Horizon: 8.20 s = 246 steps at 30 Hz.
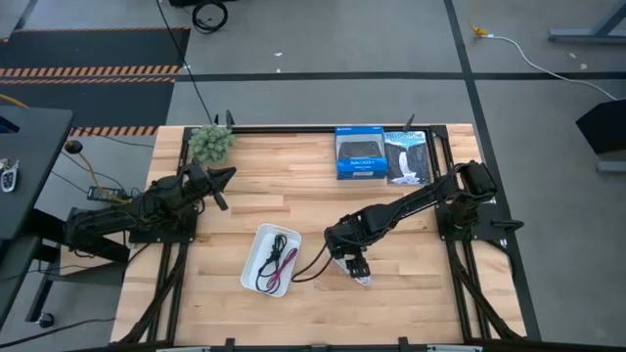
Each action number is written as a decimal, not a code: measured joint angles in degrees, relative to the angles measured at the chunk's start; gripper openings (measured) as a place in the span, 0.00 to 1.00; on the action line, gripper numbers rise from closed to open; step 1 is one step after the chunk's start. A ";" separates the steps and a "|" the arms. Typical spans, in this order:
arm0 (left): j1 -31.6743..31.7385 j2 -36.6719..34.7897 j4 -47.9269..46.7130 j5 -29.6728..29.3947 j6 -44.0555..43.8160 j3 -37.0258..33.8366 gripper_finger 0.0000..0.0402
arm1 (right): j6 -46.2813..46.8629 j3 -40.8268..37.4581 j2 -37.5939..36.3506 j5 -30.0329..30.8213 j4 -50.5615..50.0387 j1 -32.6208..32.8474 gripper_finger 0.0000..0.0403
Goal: Pick and place USB-C Cables
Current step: Put the white HDMI cable into the white bin
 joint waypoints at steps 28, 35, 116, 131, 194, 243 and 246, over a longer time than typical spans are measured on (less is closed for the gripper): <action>0.00 0.00 0.02 0.00 0.00 0.00 0.06 | -0.11 -4.42 0.08 10.63 13.08 3.63 0.49; 0.01 0.00 0.02 0.00 0.00 0.00 0.06 | -4.91 0.73 -0.76 9.08 8.58 3.90 0.47; 0.02 0.00 0.02 0.00 0.00 0.02 0.06 | 7.12 -14.28 -0.72 5.01 32.93 4.70 0.37; 0.02 0.00 0.02 0.00 0.00 0.02 0.06 | 5.22 -14.25 -0.67 1.23 33.20 4.22 0.04; 0.00 0.00 -0.07 0.00 0.00 0.02 0.06 | -22.41 30.58 6.87 -7.37 50.93 0.01 0.04; 0.00 0.00 -0.02 0.00 0.00 0.02 0.06 | -60.17 37.62 26.53 -3.82 20.61 -3.76 0.15; 0.00 0.00 0.00 0.00 0.00 0.02 0.06 | -60.15 37.62 26.53 -3.89 20.17 -3.76 0.22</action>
